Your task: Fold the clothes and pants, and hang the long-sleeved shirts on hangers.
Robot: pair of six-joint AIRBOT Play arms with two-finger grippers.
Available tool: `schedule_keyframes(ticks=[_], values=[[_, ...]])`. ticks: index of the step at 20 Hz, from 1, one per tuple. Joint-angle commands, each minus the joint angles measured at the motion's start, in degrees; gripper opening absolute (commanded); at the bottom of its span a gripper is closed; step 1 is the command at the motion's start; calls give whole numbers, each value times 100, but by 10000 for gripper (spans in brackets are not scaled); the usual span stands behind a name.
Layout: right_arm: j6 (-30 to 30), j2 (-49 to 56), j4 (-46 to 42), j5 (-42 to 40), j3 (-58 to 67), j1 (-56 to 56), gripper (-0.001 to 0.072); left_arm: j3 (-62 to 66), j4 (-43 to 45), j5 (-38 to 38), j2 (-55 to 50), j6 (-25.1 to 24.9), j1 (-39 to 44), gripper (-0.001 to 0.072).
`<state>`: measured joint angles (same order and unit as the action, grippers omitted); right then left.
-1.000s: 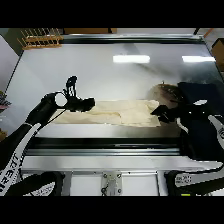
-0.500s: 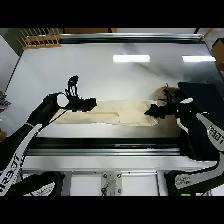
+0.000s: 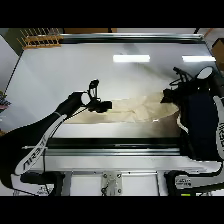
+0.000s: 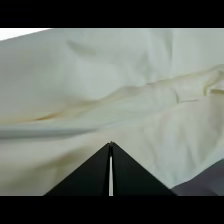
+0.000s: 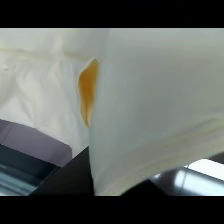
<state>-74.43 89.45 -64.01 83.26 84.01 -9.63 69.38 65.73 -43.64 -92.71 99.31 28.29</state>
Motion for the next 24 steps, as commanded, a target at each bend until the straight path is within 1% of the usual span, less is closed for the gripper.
schedule_keyframes(ticks=[1,6,11,14,17,19,21,24], values=[[-608,-61,-450,925,1126,297,13,944,7,-90,-848,-9,468,6],[-903,-61,-455,1043,1930,861,13,1974,9,-575,-1794,-13,885,6],[-1025,-63,-369,1132,2396,1314,13,2618,17,-962,-2363,-11,1023,6],[-1049,-63,-155,1130,2605,1497,13,2649,13,-951,-2385,-11,1023,6],[-1049,-63,522,1126,2741,1556,13,2649,17,-1019,-2371,-11,999,6],[-1058,-63,815,1128,2769,1582,13,2649,22,-988,-2293,-11,949,6],[-1113,-61,833,1128,2769,1622,13,2649,24,-925,-2151,-11,907,6],[-1110,-59,815,1110,2769,1685,13,2649,33,-1032,-1904,-13,739,6]])
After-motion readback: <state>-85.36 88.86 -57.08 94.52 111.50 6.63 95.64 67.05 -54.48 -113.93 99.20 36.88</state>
